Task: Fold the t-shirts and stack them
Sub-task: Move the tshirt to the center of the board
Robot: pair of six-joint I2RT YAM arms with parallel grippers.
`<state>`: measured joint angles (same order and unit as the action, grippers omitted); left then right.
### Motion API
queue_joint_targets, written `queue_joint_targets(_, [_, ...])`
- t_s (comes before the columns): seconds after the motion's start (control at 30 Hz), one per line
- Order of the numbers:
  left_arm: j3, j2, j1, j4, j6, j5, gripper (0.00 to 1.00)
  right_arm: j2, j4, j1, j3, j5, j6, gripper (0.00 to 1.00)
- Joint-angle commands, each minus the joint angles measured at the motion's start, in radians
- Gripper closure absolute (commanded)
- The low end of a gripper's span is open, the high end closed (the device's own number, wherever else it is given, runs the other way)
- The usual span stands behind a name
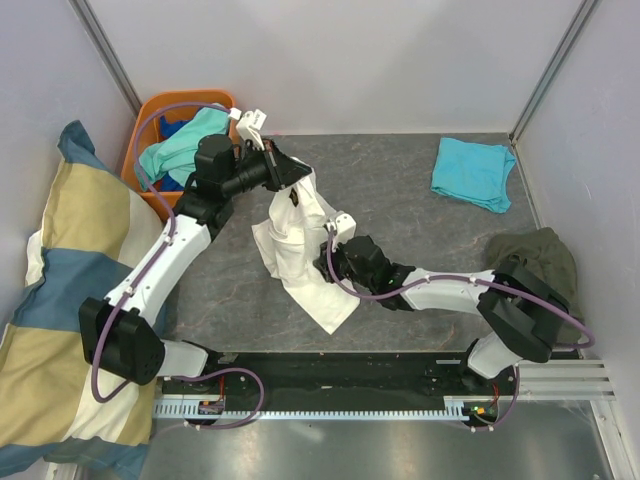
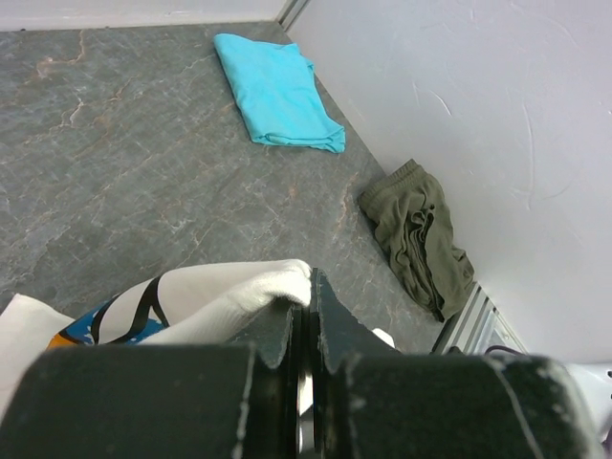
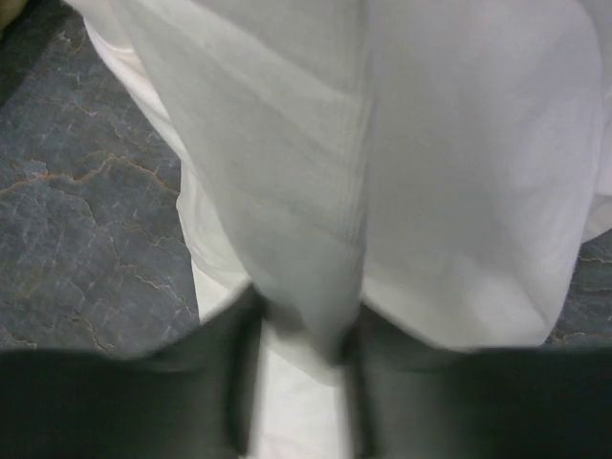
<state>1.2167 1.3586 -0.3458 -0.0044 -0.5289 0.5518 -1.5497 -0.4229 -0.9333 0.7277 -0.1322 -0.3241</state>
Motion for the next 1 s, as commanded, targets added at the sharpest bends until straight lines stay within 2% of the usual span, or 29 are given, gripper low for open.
queue_joint_targets(0.0, [0.027,-0.059,0.021,0.015,0.030,0.002,0.98,-0.021,-0.054,-0.002,0.061,0.043,-0.004,0.92])
queue_joint_targets(0.03, [0.026,-0.061,0.025,0.012,0.032,0.003,0.98,-0.016,-0.042,-0.002,0.064,0.039,0.000,0.98])
queue_joint_targets(0.07, [0.026,-0.062,0.030,0.011,0.036,0.003,0.98,-0.001,-0.025,-0.002,0.073,0.019,0.005,1.00])
queue_joint_targets(0.13, [0.024,-0.072,0.047,0.011,0.043,0.002,0.98,0.037,0.038,-0.002,0.078,-0.013,0.017,1.00])
queue_joint_targets(0.27, [0.012,-0.082,0.074,-0.034,0.075,-0.007,0.98,0.260,0.182,-0.002,0.102,-0.138,0.057,1.00])
queue_joint_targets(0.37, [0.004,-0.073,0.085,-0.036,0.096,-0.015,0.98,0.396,0.391,-0.002,0.177,-0.216,0.109,1.00])
queue_joint_targets(0.43, [0.009,-0.055,0.087,-0.013,0.109,-0.003,0.98,0.466,0.467,-0.002,0.214,-0.277,0.128,1.00])
queue_joint_targets(0.47, [0.013,-0.029,0.085,0.000,0.118,0.003,0.94,0.485,0.530,-0.002,0.251,-0.294,0.138,1.00])
queue_joint_targets(0.5, [0.021,-0.009,0.085,0.000,0.124,0.011,0.84,0.502,0.553,-0.002,0.266,-0.312,0.151,1.00])
queue_joint_targets(0.53, [0.042,0.008,0.085,0.035,0.130,0.014,0.63,0.529,0.575,-0.002,0.279,-0.351,0.155,1.00])
queue_joint_targets(0.6, [0.072,0.069,0.085,0.035,0.156,0.016,0.42,0.554,0.625,-0.002,0.311,-0.385,0.164,1.00])
queue_joint_targets(0.63, [0.092,0.083,0.087,0.031,0.173,0.008,0.05,0.569,0.639,-0.002,0.321,-0.432,0.163,1.00])
queue_joint_targets(0.67, [0.099,0.102,0.088,0.023,0.178,0.004,0.00,0.577,0.666,-0.002,0.335,-0.452,0.165,1.00])
queue_joint_targets(0.8, [0.061,0.076,0.088,0.017,0.152,0.007,0.00,0.612,0.707,-0.002,0.345,-0.541,0.166,1.00])
queue_joint_targets(0.97, [-0.181,-0.041,0.080,0.046,0.077,-0.007,0.00,0.634,0.713,-0.002,0.323,-0.612,0.166,1.00])
